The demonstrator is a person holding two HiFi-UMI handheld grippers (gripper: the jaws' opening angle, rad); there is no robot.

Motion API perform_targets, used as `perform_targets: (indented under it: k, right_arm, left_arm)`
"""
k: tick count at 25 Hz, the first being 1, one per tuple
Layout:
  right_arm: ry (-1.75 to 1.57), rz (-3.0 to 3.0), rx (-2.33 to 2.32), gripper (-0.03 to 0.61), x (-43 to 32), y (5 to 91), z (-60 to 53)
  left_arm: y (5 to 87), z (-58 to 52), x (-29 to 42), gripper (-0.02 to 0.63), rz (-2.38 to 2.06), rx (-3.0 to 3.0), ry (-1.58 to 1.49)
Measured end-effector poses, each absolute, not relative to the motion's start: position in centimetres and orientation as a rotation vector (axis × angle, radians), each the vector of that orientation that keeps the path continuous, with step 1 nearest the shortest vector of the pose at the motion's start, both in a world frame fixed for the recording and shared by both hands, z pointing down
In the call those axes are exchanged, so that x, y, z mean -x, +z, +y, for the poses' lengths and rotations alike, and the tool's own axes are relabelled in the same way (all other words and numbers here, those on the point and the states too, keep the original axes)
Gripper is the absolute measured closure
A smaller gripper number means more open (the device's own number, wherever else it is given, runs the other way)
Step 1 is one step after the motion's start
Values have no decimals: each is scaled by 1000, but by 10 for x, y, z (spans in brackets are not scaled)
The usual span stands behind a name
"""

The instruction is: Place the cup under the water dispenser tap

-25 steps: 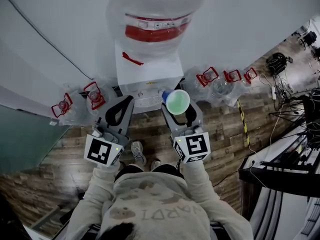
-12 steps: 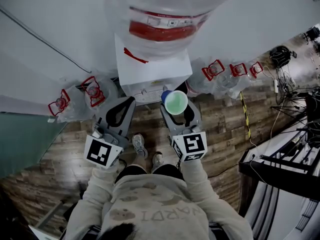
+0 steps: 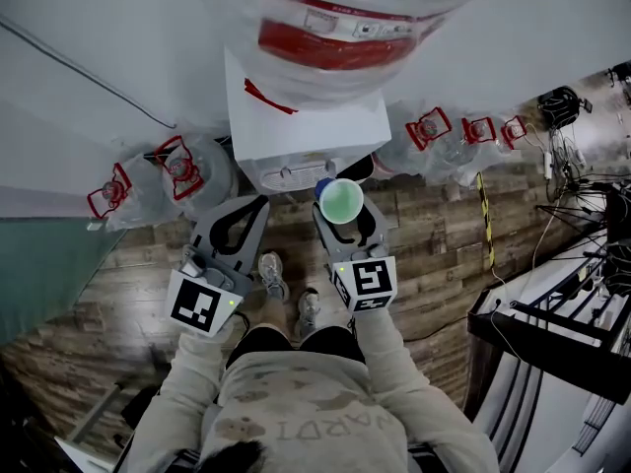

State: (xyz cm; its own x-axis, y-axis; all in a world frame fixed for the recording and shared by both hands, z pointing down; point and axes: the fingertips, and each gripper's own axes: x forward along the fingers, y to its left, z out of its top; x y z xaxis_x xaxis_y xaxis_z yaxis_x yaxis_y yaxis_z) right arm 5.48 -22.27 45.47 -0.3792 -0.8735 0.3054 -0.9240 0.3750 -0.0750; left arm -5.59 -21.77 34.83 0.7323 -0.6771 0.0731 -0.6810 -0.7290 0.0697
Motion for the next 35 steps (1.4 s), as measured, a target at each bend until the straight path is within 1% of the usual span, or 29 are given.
perform_targets:
  k: [8,35]
  right_arm:
    - [439,-2380,-1598,293,-52,504,-225]
    - [555,-2283,-1557,293,-35,645,-245]
  left_arm:
    - [374,-210,61,609,-1116,-2801,96]
    - [467,-186,79,609,-1101,-2728,139]
